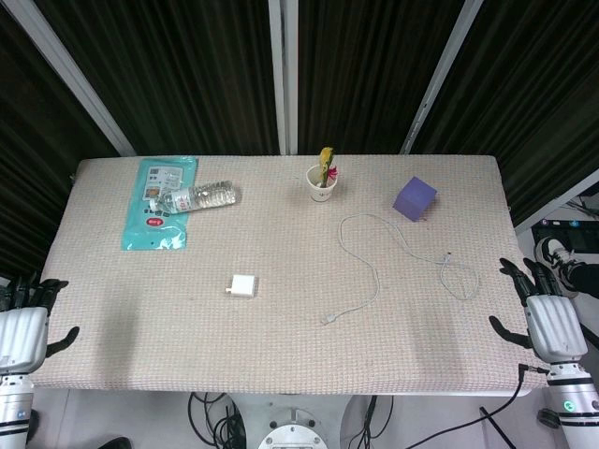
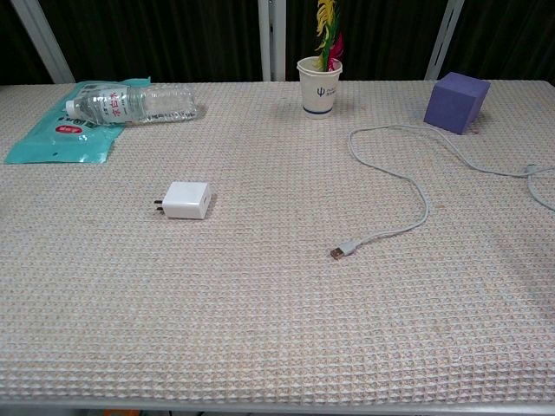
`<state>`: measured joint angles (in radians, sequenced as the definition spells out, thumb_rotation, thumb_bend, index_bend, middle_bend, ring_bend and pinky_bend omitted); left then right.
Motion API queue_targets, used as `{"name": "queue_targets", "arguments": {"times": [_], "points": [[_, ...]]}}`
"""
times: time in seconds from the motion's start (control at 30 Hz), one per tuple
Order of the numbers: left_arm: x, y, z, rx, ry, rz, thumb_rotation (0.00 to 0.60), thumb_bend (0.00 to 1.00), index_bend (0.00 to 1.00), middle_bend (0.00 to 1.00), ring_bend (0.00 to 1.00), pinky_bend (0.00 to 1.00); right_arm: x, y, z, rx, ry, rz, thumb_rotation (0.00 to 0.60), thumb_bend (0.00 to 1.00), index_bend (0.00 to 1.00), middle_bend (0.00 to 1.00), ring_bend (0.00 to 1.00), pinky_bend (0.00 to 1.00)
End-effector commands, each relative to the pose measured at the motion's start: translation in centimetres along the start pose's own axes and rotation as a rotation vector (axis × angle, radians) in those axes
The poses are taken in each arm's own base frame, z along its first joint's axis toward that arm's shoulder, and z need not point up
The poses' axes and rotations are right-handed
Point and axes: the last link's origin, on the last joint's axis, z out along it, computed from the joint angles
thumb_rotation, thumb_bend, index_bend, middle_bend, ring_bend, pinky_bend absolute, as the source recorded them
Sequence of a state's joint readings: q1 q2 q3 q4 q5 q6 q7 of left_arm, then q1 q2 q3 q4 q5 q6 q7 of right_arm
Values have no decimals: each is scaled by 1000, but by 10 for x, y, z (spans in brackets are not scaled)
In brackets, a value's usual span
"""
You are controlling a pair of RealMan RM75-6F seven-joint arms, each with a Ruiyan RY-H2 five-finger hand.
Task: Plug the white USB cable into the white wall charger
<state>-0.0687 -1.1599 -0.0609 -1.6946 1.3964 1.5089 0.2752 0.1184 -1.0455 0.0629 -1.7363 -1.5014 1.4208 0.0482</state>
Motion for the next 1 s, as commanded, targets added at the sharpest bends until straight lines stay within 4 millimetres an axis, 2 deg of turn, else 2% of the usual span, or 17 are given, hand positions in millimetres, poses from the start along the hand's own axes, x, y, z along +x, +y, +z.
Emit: {"name": "queue_targets", "arguments": {"times": [0.03,0.2,0.3,0.4,0.5,0.73,0.9,1.0], "points": [[1,0,0,-3,1,4,600,168,227,193,16,0,-2,-2,2,6,-5,1,600,173,86,195,0,0],[1,2,1,-14,-1,8,600,169,227,193,16,0,-4,-8,4,40,-22,8,600,173,86,195,0,0],[1,4,1,-23,-3,5,600,169,227,193,16,0,-7,-18,10,96,-55,5,600,174,87,196,0,0],[0,6,2,-29,-3,1,600,169,227,193,16,0,-12,-39,24,189,-109,-28,600,177,87,205,0,0],[1,8,3,-39,-3,0,600,169,227,193,16,0,-22,-69,43,304,-188,-98,600,230,111,224,0,0],[-1,11,3,-60,-10,-5,600,168,227,193,16,0,-68,-148,79,554,-382,-244,600,269,236,292,7,0],[-3,8,1,-53,-20,-10,600,168,227,193,16,0,-101,-184,94,630,-441,-294,600,275,279,316,15,0],[-4,7,1,-50,-20,-14,600,168,227,193,16,0,-115,-194,99,641,-450,-317,600,284,309,325,21,0]]}}
